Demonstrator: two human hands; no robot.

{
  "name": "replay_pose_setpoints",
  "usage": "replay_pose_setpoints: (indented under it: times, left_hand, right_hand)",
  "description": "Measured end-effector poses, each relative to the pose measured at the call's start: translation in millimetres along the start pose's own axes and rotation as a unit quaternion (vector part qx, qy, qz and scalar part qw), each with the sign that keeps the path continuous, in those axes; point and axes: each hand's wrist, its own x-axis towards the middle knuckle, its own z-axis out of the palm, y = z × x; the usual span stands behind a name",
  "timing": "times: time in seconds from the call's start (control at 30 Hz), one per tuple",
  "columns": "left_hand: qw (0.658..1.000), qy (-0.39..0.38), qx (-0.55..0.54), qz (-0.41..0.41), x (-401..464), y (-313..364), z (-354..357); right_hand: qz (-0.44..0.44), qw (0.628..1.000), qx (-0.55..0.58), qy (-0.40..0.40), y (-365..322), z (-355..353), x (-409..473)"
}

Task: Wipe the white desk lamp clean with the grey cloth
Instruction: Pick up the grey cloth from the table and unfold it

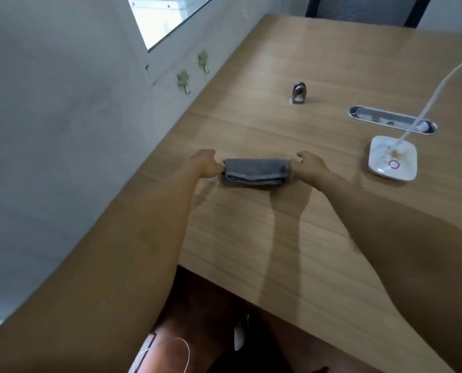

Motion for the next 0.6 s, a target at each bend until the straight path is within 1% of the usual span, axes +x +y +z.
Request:
replay_pose_setpoints:
  times: [0.07, 0.13, 0.23, 0.3, 0.37, 0.47, 0.6]
  left_hand:
    - [0.999, 0.003, -0.039, 0.010, 9, 0, 4]
    - [0.997, -0.003, -0.075, 0.021, 16, 1, 13]
    - [0.996, -0.019, -0.084, 0.036, 24, 2, 22]
    - [0.995, -0.025, -0.089, 0.034, 28, 1, 25]
    - [0.997, -0.013, -0.066, 0.036, 30, 0, 27]
    - [0.998, 0.019, -0.051, 0.028, 29, 3, 27]
    - [0.998, 0.044, -0.042, 0.022, 25, 7, 22]
  right_hand:
    - [0.028, 1.000, -0.006, -0.011, -8, 5, 6]
    - [0.033, 0.999, -0.033, -0.025, -13, 11, 9]
    - [0.037, 0.997, -0.056, -0.047, -13, 16, 16]
    - [0.024, 0.996, -0.074, -0.053, -11, 19, 20]
    - [0.012, 0.995, -0.079, -0.056, -10, 20, 22]
    - [0.018, 0.997, -0.038, -0.060, -10, 21, 24]
    - [0.015, 0.994, 0.056, -0.088, -5, 12, 22]
